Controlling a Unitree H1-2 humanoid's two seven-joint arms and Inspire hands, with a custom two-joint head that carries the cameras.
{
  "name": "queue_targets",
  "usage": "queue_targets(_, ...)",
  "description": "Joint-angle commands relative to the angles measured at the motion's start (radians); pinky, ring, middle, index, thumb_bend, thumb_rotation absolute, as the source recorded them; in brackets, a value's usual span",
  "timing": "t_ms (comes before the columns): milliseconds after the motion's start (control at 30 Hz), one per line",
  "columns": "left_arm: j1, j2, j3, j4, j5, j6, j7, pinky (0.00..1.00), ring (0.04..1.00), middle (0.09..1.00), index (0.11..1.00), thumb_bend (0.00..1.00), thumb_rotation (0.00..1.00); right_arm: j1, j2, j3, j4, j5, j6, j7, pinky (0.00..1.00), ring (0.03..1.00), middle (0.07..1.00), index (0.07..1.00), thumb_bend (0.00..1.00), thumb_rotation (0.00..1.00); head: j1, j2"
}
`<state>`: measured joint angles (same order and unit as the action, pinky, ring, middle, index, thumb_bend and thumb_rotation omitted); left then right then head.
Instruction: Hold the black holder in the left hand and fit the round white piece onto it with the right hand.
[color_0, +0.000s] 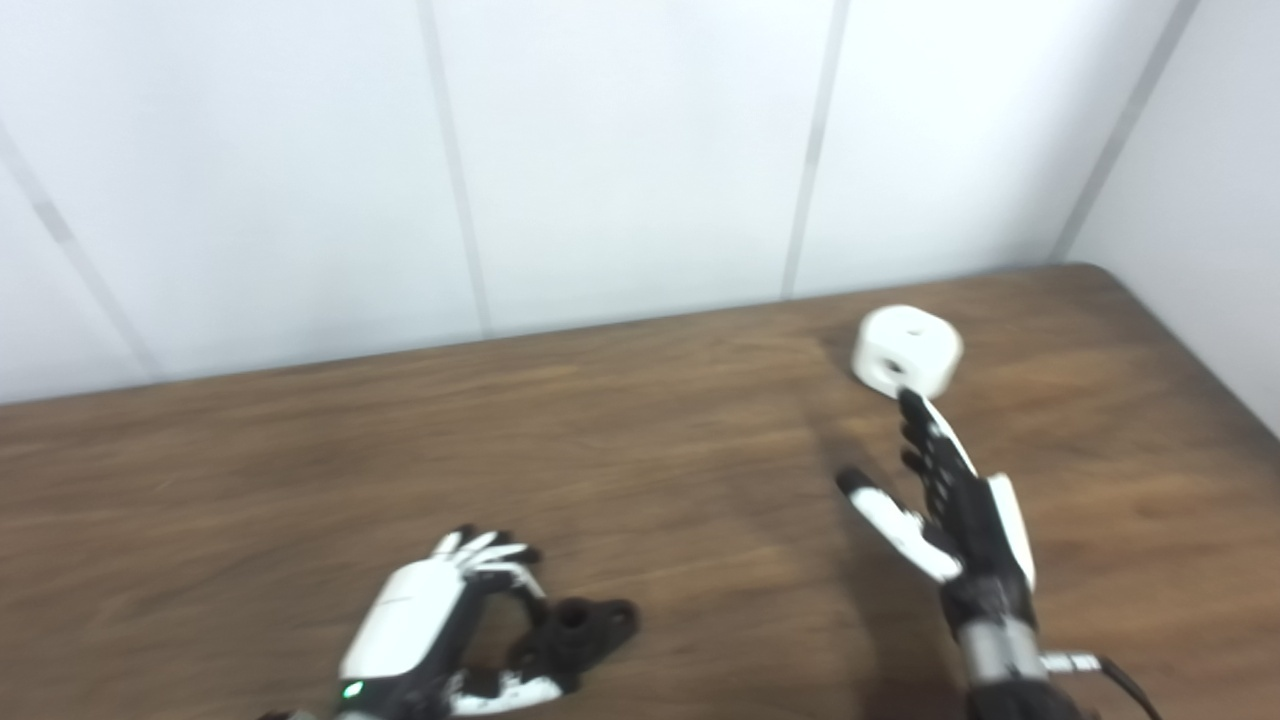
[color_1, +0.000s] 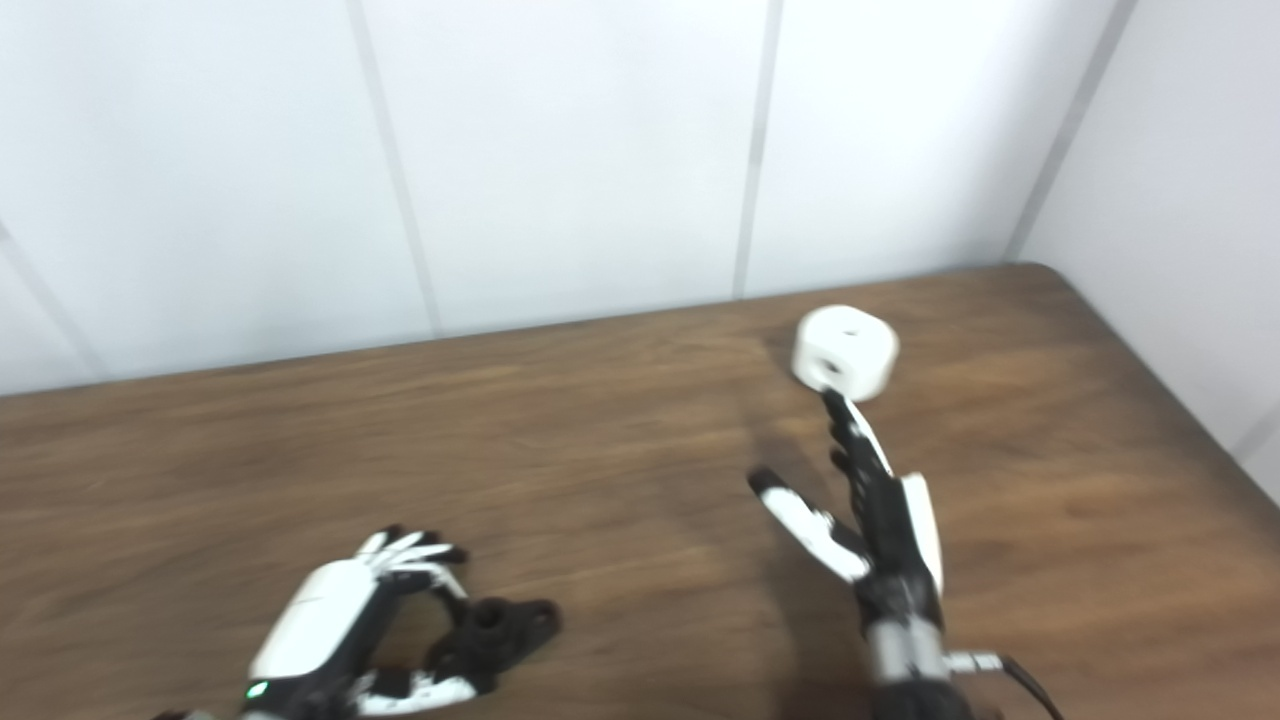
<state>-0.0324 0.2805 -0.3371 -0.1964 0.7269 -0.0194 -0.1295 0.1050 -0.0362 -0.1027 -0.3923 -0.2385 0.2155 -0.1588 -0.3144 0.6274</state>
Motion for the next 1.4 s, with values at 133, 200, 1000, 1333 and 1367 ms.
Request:
queue_targets(133,-0.015,0.026,0.029,0.007,-0.007,-0.035,0.001,1.0,0.885,0.783,0.484,0.52,0.05,-0.083,-0.033,-0.026,-0.069,-0.087,0.083,-0.011,0.92,0.935,0.931,0.882,0.67,0.48,-0.058,-0.01)
queue_targets(200,-0.016,0.028,0.031,0.006,-0.008,-0.037,-0.005,1.0,0.883,0.78,0.484,0.52,0.05,-0.1,-0.041,-0.033,-0.068,-0.112,0.108,-0.014,0.91,0.927,0.919,0.872,0.69,0.48,-0.07,-0.013)
queue_targets(1000,-0.015,0.019,0.034,0.022,-0.013,-0.046,-0.021,1.0,0.863,0.768,0.484,0.52,0.04,-0.373,-0.27,-0.082,0.168,-0.391,0.254,0.158,0.95,1.0,1.0,0.882,0.96,0.39,-0.079,-0.025)
queue_targets(1333,-0.018,0.021,0.034,0.027,-0.009,-0.048,-0.023,1.0,0.867,0.771,0.484,0.52,0.04,-0.457,-0.298,-0.076,0.321,-0.497,0.254,0.194,1.0,1.0,1.0,0.871,1.0,0.32,-0.071,-0.024)
queue_targets(1367,-0.017,0.021,0.033,0.028,-0.008,-0.049,-0.022,1.0,0.866,0.77,0.484,0.52,0.04,-0.462,-0.299,-0.075,0.331,-0.498,0.254,0.193,1.0,1.0,1.0,0.868,1.0,0.32,-0.069,-0.022)
